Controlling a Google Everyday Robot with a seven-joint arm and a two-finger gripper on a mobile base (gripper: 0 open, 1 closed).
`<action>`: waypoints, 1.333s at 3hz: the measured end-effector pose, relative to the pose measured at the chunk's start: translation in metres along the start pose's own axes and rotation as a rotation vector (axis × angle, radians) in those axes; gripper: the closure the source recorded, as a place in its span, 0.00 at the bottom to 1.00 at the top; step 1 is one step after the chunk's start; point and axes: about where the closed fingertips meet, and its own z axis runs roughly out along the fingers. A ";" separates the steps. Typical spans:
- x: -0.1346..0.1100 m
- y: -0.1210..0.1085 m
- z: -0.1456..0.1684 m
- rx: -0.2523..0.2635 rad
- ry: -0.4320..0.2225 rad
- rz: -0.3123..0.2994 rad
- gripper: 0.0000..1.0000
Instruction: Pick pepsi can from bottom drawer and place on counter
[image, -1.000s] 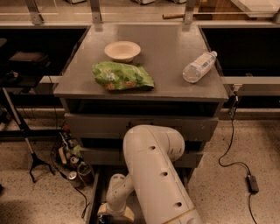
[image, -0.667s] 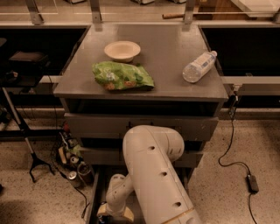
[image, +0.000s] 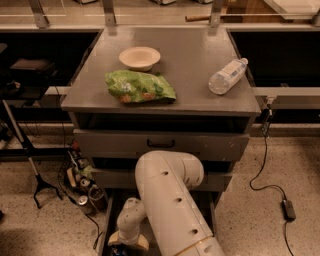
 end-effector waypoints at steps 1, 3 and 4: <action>0.007 -0.009 0.007 0.003 -0.005 -0.009 0.00; 0.026 -0.026 0.021 -0.014 -0.022 -0.016 0.42; 0.036 -0.031 0.022 -0.014 -0.017 -0.011 0.65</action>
Offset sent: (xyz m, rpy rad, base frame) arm 0.0322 0.0318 -0.0243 -0.0106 0.0269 0.0265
